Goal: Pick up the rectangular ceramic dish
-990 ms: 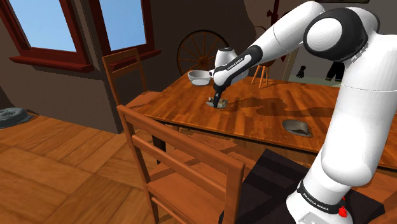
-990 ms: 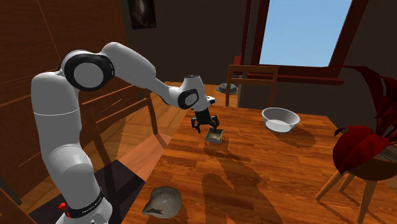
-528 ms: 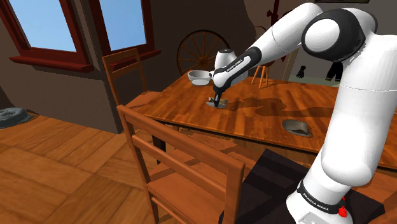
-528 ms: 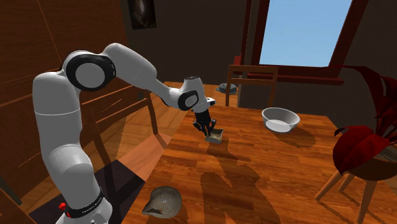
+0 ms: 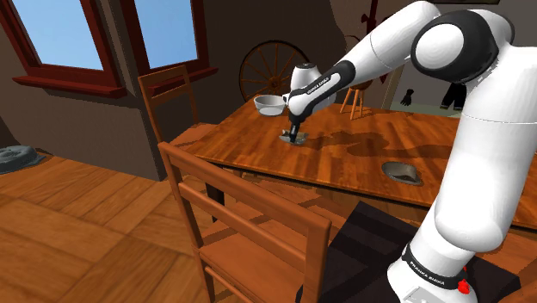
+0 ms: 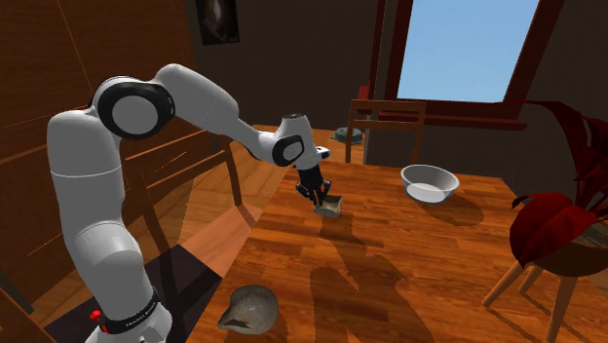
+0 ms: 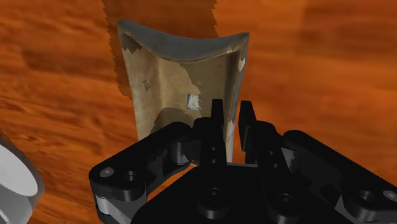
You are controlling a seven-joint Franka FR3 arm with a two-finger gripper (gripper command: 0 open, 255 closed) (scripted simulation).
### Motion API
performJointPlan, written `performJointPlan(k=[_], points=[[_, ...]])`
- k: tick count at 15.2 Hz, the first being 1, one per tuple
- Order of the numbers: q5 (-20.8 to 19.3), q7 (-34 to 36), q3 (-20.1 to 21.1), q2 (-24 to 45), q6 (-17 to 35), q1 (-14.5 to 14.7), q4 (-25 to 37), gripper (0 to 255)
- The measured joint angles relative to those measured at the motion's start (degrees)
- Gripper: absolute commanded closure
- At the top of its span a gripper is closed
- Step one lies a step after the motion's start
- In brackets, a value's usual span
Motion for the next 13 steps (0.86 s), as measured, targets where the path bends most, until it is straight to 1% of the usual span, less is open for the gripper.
performJointPlan(k=[13], points=[[-0.2,-0.7,0.1,-4.9,-8.9,0.3,4.1,255]])
